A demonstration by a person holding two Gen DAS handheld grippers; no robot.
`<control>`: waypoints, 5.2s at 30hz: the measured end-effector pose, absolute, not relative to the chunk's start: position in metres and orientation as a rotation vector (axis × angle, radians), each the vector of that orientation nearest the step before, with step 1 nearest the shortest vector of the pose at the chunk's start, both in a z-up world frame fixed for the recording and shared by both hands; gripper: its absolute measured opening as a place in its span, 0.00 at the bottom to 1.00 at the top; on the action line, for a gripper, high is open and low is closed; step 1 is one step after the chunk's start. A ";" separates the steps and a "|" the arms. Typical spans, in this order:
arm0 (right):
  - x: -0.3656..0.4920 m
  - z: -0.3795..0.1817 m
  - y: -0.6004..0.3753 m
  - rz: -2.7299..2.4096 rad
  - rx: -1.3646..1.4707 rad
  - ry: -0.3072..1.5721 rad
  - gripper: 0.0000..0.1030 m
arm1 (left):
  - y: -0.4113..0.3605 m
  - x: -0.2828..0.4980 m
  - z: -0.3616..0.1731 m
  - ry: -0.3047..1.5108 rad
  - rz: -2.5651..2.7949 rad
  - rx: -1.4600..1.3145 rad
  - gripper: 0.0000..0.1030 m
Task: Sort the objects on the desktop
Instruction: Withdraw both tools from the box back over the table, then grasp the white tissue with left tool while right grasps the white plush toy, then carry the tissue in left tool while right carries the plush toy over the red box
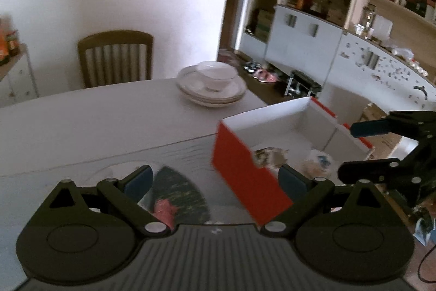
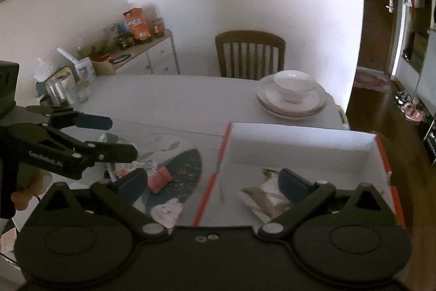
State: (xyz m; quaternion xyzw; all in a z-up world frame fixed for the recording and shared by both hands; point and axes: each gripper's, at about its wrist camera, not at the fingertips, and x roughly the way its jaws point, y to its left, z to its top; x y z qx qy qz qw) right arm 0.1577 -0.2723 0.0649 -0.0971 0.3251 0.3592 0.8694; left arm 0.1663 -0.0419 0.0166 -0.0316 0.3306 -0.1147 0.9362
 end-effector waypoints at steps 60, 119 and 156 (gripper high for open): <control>0.121 -0.100 -0.114 0.382 -0.291 0.854 0.77 | 0.119 0.087 -0.127 0.895 -0.208 0.043 0.95; 0.087 -0.047 -0.146 0.494 -0.240 0.827 0.50 | 0.091 0.086 -0.080 0.828 -0.223 0.047 0.32; 0.124 0.040 -0.249 0.521 -0.196 0.744 0.50 | -0.050 0.125 0.001 0.697 -0.425 0.106 0.32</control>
